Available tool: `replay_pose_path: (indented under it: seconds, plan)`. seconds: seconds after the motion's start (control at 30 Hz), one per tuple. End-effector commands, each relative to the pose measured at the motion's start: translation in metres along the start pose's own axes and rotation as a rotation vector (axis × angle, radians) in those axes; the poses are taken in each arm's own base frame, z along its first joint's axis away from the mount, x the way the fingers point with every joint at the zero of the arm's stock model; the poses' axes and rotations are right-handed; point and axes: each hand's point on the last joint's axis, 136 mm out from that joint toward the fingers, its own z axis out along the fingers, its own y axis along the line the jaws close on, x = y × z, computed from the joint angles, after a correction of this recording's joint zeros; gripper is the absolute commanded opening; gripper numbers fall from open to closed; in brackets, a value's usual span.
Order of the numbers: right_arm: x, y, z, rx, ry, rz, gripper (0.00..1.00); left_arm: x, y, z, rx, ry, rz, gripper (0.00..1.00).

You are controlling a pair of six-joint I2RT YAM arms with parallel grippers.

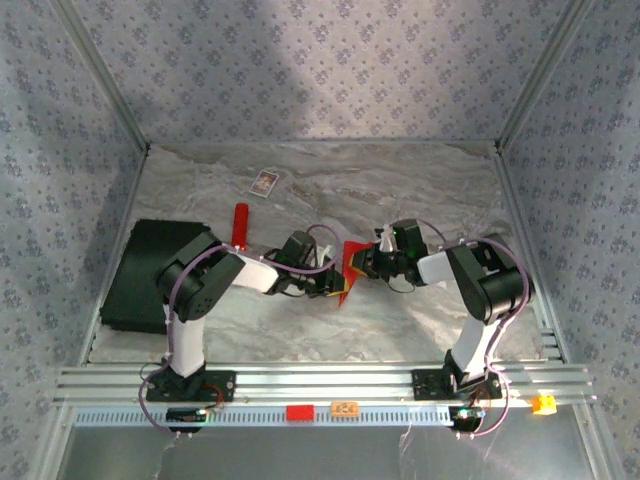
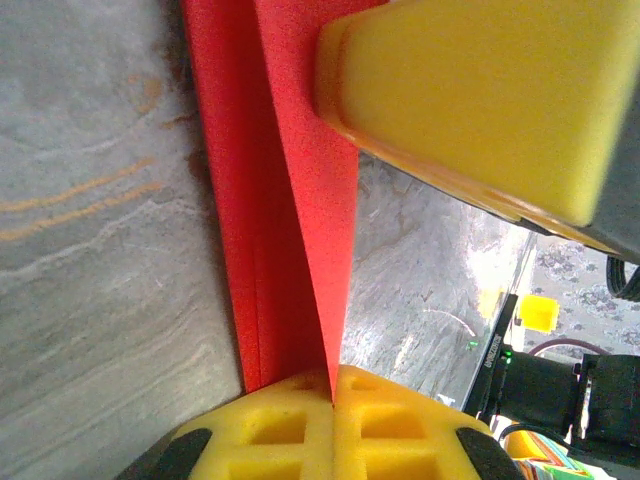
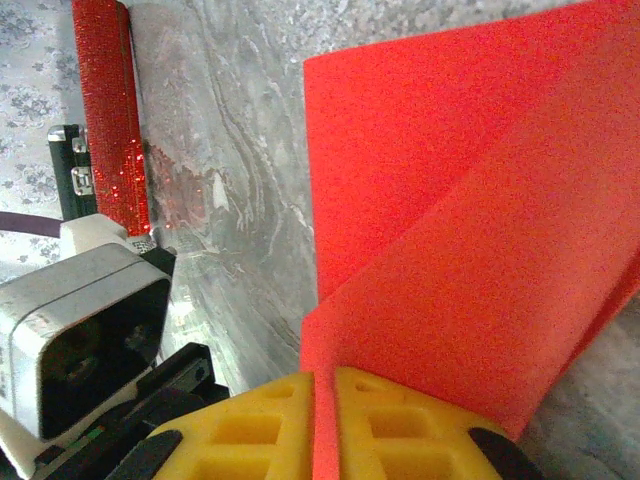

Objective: Fold a paper plane with a square sheet of paper (pick it up from the middle)
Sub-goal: Fifth fold the wing at the center of the table.

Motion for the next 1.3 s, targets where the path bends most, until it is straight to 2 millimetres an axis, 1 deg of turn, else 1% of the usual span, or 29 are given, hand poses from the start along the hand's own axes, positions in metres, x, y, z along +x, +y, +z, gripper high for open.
replay_pose_path:
  seconds: [0.0,0.1,0.2,0.3,0.37,0.47,0.63,0.8,1.0,1.1,1.13,1.27]
  plan:
    - [-0.004,-0.008,0.003,0.025,-0.001,0.023,0.16,0.015,0.044,0.006,-0.138,0.032,-0.1,0.0]
    - [-0.001,-0.014,0.004,0.054,0.008,0.041,0.16,0.014,0.044,0.006,-0.139,0.032,-0.1,0.0]
    - [0.004,-0.025,0.004,0.106,0.023,0.057,0.16,0.014,0.041,0.005,-0.132,0.032,-0.089,0.0]
    - [0.009,-0.035,0.003,0.155,0.033,0.067,0.16,0.013,0.034,0.004,-0.116,0.033,-0.07,0.04]
    - [0.011,-0.038,0.002,0.177,0.037,0.072,0.16,0.013,0.027,0.003,-0.1,0.035,-0.058,0.12]
    - [0.013,-0.04,0.002,0.184,0.041,0.074,0.15,0.011,0.014,0.002,-0.07,0.039,-0.038,0.13]
    - [0.016,-0.043,0.003,0.201,0.048,0.076,0.15,0.012,-0.004,0.0,-0.024,0.061,-0.012,0.12]
    - [0.017,-0.044,0.003,0.211,0.049,0.077,0.15,0.017,-0.006,-0.002,-0.01,0.088,-0.017,0.11]
    - [0.019,-0.048,0.003,0.236,0.062,0.074,0.15,0.02,-0.013,-0.006,0.008,0.09,-0.002,0.17]
    - [0.02,-0.049,0.002,0.243,0.064,0.073,0.15,0.02,-0.015,-0.009,0.005,0.085,0.003,0.17]
    - [0.021,-0.049,0.002,0.245,0.065,0.073,0.15,0.019,-0.016,-0.01,0.005,0.082,0.007,0.17]
    - [0.021,-0.049,0.002,0.246,0.064,0.073,0.15,0.02,-0.017,-0.01,0.008,0.087,0.006,0.08]
